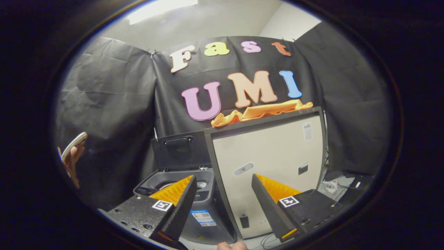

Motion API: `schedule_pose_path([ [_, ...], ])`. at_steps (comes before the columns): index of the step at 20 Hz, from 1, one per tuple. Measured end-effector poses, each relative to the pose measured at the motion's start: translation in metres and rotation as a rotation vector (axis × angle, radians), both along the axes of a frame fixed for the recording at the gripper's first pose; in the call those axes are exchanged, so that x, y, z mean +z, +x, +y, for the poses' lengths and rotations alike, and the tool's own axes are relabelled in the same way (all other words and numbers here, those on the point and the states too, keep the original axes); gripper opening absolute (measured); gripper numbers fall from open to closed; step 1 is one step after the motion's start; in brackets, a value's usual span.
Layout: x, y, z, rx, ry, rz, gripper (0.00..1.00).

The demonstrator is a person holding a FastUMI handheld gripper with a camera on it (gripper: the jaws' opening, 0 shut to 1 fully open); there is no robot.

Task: Put the clothes into the washing machine and then close the washing machine lid.

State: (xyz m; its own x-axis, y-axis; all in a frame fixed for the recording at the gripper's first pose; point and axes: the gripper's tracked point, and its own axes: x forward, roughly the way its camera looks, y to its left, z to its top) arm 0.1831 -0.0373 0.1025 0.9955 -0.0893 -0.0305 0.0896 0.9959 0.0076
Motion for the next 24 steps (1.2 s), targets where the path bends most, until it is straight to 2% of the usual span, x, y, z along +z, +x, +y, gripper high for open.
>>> schedule_pose_path([
  [4,0.026,0.034,-0.006,0.007,-0.008,0.04,0.96],
  [8,0.075,0.066,-0.017,0.007,-0.097,0.039,0.96],
  [15,0.151,0.133,-0.062,-0.064,-0.137,0.063,0.96],
  [19,0.156,0.168,-0.102,-0.134,-0.148,0.128,0.97],
  [24,0.137,0.196,-0.128,-0.184,-0.028,0.216,0.96],
])
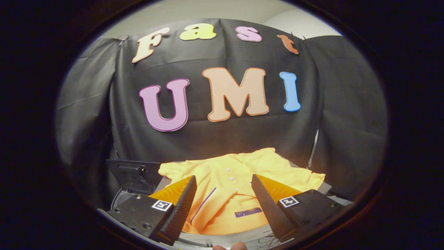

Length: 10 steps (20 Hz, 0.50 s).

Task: Put the clothes into the washing machine and then close the washing machine lid.

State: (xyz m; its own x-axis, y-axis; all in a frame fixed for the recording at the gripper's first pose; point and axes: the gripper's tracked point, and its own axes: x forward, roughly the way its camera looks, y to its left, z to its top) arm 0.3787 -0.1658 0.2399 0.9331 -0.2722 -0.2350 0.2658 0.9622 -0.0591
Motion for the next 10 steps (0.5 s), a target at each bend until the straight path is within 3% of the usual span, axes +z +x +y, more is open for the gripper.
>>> schedule_pose_path([
  [6,-0.035,0.024,-0.023,-0.032,-0.097,0.212,0.97],
  [10,-0.065,0.025,-0.034,-0.049,-0.083,0.336,0.98],
])
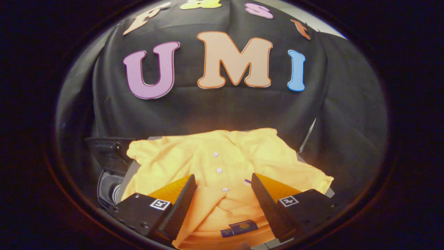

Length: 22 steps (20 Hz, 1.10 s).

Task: Put the clothes into the washing machine and then close the washing machine lid.

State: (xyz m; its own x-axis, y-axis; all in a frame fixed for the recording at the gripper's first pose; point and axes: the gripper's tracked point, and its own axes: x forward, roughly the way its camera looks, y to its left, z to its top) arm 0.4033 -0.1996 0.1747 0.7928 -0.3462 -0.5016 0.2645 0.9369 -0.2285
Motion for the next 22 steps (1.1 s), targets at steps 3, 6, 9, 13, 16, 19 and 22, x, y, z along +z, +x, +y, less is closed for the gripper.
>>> schedule_pose_path([
  [3,0.0,0.003,-0.005,-0.02,0.042,-0.035,0.86],
  [6,0.002,0.001,-0.003,-0.023,0.041,-0.047,0.47],
  [9,0.005,-0.007,-0.003,-0.07,0.024,-0.078,0.08],
  [13,0.016,-0.007,0.009,-0.102,0.114,-0.142,0.02],
  [16,0.041,-0.008,0.031,-0.07,0.098,-0.181,0.02],
  [19,0.057,-0.004,0.071,-0.002,0.127,-0.187,0.02],
  [22,0.073,0.007,0.112,0.067,0.135,-0.229,0.02],
])
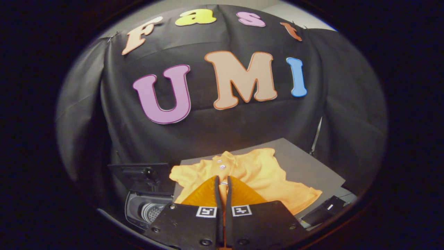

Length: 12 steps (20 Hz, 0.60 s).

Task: Put the clothes into the washing machine and then close the washing machine lid.

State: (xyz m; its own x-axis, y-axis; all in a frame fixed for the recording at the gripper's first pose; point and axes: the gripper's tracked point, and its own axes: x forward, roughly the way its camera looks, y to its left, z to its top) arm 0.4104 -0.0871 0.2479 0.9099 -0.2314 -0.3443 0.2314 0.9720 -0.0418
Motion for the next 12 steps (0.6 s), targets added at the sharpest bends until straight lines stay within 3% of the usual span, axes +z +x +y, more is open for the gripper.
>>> schedule_pose_path([
  [6,-0.01,0.026,0.115,0.191,-0.007,0.032,0.02],
  [12,-0.053,0.046,0.205,0.338,-0.025,0.115,0.02],
])
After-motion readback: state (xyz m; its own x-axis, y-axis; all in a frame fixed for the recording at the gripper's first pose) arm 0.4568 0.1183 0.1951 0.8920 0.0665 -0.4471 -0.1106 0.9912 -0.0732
